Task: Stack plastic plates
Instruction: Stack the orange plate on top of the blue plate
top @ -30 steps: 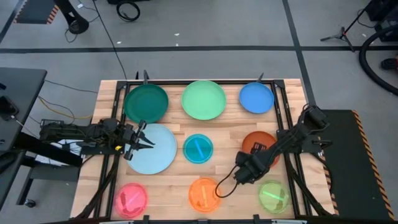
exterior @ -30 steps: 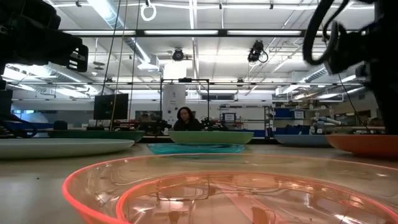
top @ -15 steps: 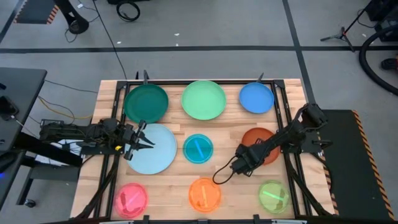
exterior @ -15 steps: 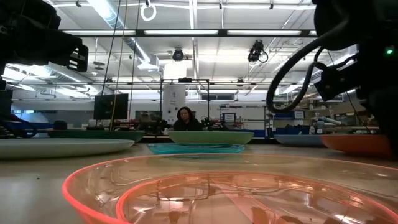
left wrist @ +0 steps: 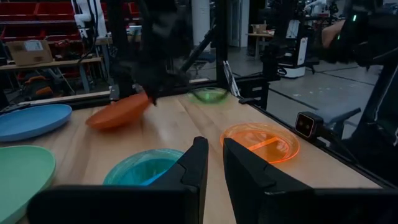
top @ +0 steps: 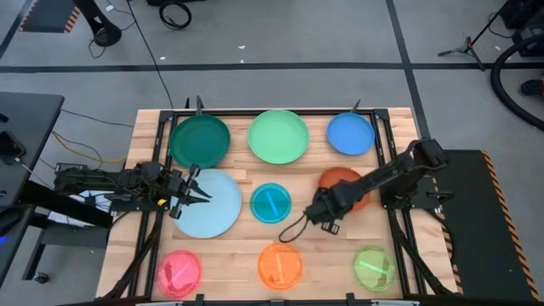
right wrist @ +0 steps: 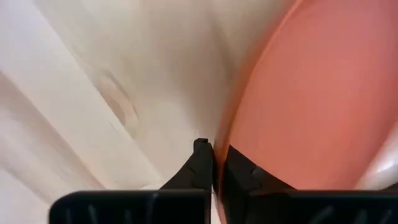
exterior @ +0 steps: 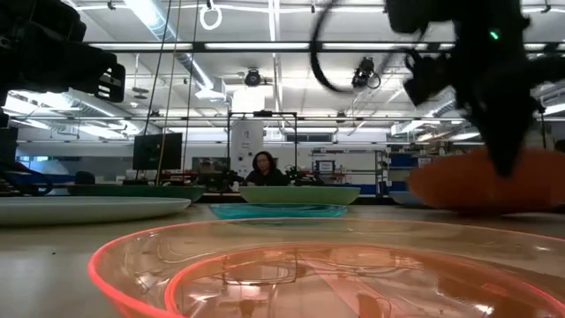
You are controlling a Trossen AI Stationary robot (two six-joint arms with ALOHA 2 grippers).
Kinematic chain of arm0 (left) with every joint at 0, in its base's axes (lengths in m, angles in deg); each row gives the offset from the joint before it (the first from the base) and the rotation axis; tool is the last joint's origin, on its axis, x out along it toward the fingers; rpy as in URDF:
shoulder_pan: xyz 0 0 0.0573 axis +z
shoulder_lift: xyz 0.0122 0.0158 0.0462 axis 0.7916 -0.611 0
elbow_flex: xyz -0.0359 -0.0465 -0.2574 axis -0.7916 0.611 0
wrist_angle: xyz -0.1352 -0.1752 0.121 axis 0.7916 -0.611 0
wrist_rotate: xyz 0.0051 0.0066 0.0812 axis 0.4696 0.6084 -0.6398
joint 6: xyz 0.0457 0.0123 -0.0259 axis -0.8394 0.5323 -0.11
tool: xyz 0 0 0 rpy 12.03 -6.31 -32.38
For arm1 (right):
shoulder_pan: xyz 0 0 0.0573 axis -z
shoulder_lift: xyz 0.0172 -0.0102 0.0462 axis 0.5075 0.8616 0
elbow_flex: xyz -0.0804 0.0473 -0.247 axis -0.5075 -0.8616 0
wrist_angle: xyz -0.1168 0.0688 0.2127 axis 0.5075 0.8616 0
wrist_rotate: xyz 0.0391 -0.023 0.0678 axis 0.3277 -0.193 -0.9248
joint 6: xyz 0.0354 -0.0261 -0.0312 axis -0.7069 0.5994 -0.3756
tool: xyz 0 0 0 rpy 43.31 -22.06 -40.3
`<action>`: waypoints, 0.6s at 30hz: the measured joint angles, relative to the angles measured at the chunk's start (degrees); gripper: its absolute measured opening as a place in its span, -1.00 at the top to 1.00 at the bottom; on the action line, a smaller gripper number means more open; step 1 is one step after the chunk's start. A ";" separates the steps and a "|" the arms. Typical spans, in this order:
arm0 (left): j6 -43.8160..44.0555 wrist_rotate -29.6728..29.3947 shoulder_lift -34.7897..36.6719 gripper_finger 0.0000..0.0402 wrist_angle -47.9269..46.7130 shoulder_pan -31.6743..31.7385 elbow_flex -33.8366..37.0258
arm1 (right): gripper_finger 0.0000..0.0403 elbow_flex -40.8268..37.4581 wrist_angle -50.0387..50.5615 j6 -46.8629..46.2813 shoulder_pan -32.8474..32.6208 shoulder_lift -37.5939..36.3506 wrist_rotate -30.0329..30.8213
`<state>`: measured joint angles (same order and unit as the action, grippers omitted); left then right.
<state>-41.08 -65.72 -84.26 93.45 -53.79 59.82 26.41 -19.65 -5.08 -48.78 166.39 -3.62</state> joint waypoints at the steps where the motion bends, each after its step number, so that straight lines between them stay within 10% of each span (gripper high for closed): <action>1: 0.01 0.00 0.00 0.71 0.00 0.00 0.00 | 0.94 2.14 1.78 1.05 1.04 -0.65 1.73; 9: 0.01 0.00 -0.01 0.71 -0.01 -0.01 -0.01 | 0.94 10.01 8.30 13.94 15.91 -9.39 13.77; 18: 0.02 0.00 0.00 0.71 -0.01 0.00 0.01 | 0.94 0.64 -0.37 28.77 42.31 -11.89 17.91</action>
<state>-41.06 -65.72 -84.26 93.45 -53.79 59.84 27.05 -20.02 23.68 -6.46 154.50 14.29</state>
